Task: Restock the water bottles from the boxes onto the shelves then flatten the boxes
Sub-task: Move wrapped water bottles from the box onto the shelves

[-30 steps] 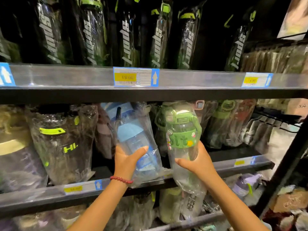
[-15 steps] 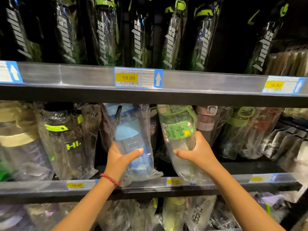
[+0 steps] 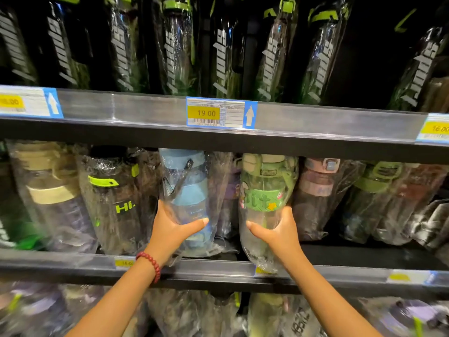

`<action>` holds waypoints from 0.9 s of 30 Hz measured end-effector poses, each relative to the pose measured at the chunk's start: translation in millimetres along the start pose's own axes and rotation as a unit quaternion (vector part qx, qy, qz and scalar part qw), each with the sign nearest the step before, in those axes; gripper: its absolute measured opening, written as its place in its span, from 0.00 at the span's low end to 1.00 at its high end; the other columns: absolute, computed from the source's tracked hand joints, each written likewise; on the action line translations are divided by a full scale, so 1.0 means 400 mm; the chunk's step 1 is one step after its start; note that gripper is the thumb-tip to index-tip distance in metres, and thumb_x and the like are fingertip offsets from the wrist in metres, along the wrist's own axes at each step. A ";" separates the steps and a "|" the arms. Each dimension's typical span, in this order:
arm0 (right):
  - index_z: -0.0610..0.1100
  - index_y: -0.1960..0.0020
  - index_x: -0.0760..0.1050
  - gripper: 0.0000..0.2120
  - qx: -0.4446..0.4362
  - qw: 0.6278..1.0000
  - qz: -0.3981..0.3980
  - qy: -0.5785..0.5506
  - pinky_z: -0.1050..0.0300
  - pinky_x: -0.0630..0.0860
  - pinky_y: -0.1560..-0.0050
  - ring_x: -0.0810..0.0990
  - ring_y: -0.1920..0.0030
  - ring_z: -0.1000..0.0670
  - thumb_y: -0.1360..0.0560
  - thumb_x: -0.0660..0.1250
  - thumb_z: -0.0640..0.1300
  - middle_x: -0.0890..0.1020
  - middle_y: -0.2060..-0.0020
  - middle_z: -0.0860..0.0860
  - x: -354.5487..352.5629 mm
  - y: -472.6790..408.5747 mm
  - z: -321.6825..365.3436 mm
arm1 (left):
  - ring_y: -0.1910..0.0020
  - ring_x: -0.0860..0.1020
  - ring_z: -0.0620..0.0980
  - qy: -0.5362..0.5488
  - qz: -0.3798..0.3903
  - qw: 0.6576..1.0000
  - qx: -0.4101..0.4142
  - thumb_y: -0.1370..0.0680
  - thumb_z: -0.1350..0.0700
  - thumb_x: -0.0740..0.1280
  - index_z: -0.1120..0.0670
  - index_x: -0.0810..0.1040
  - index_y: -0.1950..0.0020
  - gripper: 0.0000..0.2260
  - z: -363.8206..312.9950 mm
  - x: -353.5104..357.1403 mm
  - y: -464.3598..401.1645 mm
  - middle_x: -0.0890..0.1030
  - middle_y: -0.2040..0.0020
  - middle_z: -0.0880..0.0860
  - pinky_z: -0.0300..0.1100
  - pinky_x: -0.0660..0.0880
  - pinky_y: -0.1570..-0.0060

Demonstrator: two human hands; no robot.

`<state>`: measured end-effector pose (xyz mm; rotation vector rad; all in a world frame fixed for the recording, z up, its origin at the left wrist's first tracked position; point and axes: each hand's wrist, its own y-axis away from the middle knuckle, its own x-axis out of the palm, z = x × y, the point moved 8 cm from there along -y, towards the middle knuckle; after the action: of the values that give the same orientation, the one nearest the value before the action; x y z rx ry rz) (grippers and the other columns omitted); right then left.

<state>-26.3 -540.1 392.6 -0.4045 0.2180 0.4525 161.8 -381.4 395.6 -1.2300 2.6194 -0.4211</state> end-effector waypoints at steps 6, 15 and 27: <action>0.45 0.47 0.65 0.28 -0.044 0.997 -0.055 -0.025 0.76 0.70 0.58 0.75 0.53 0.63 0.37 0.80 0.41 0.75 0.53 0.59 0.022 0.028 0.003 | 0.37 0.68 0.45 -0.024 0.006 1.000 -0.001 0.36 0.61 0.79 0.57 0.59 0.29 0.42 0.015 -0.009 -0.001 0.68 0.36 0.49 0.38 0.63 0.38; 0.50 0.42 0.65 0.33 -0.025 0.997 -0.020 -0.074 0.78 0.68 0.55 0.74 0.50 0.66 0.41 0.79 0.49 0.74 0.49 0.61 0.087 0.034 0.009 | 0.38 0.70 0.45 -0.004 0.018 1.000 -0.016 0.37 0.62 0.79 0.53 0.62 0.31 0.40 0.034 -0.011 -0.017 0.71 0.37 0.49 0.39 0.65 0.39; 0.56 0.50 0.64 0.27 -0.001 0.994 -0.020 -0.109 0.72 0.70 0.53 0.74 0.49 0.65 0.37 0.80 0.43 0.75 0.48 0.59 0.116 0.023 -0.020 | 0.39 0.73 0.47 -0.026 0.049 0.998 -0.036 0.41 0.55 0.82 0.53 0.64 0.33 0.42 0.091 -0.013 -0.030 0.73 0.37 0.50 0.43 0.68 0.37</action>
<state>9.2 -518.3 368.9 -0.3575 -0.0024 0.4544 185.1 -390.8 366.1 -1.1117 2.6588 -0.2756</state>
